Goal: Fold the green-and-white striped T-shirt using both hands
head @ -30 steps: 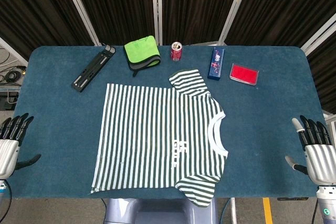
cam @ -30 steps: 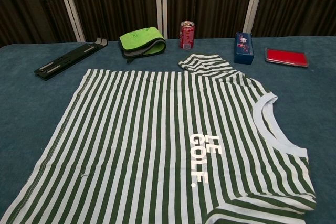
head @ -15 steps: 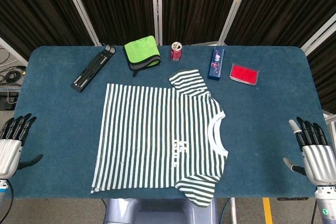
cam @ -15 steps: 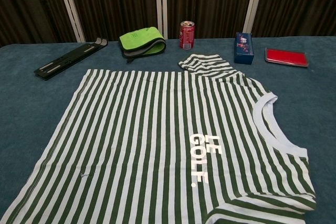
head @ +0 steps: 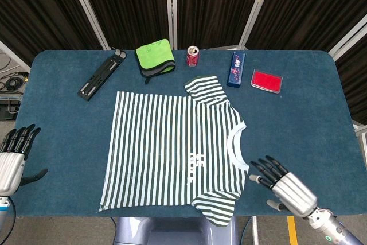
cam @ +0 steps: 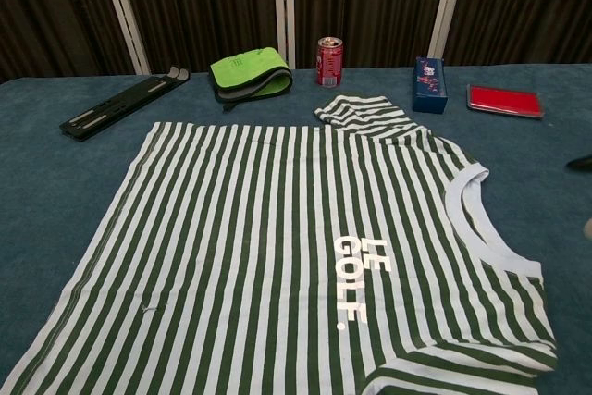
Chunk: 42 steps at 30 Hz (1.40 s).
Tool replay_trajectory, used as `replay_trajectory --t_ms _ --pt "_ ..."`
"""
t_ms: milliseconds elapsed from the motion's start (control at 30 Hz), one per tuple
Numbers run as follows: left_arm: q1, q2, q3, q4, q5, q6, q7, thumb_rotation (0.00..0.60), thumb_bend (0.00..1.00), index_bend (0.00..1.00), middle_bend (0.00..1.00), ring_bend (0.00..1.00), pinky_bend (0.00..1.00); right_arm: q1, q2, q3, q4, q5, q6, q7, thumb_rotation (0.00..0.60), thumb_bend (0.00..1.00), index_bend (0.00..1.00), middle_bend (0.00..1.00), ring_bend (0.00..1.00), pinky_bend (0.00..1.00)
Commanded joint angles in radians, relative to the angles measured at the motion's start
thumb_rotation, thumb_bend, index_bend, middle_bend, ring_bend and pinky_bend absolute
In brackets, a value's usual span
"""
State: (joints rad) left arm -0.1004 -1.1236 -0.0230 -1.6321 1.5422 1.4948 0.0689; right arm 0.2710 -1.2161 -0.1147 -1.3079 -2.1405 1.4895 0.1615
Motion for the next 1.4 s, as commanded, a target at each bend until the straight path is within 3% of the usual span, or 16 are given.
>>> replay_trajectory --t_ms 33,433,900,1400 --pt "-0.002 -0.001 -0.001 0.001 -0.004 -0.005 0.0 0.6 0.0 0.0 0.0 0.0 0.0 0.109 -0.104 -0.035 0.11 -0.131 0.004 -0.002 0.6 0.0 0.33 0.04 0.0 0.0" --pt "-0.011 -0.001 -0.007 0.012 -0.022 -0.027 -0.016 0.6 0.0 0.0 0.0 0.0 0.0 0.19 -0.211 -0.067 0.302 -0.201 0.006 -0.112 0.6 0.0 0.39 0.06 0.0 0.0" --pt "-0.013 -0.006 -0.008 0.013 -0.028 -0.03 -0.007 0.6 0.0 0.0 0.0 0.0 0.0 0.198 -0.314 -0.085 0.495 -0.142 0.052 -0.14 0.6 0.0 0.4 0.06 0.0 0.0" --pt "-0.016 -0.006 -0.009 0.017 -0.034 -0.037 -0.011 0.6 0.0 0.0 0.0 0.0 0.0 0.212 -0.391 -0.13 0.541 -0.08 0.075 -0.089 0.6 0.0 0.4 0.06 0.0 0.0"
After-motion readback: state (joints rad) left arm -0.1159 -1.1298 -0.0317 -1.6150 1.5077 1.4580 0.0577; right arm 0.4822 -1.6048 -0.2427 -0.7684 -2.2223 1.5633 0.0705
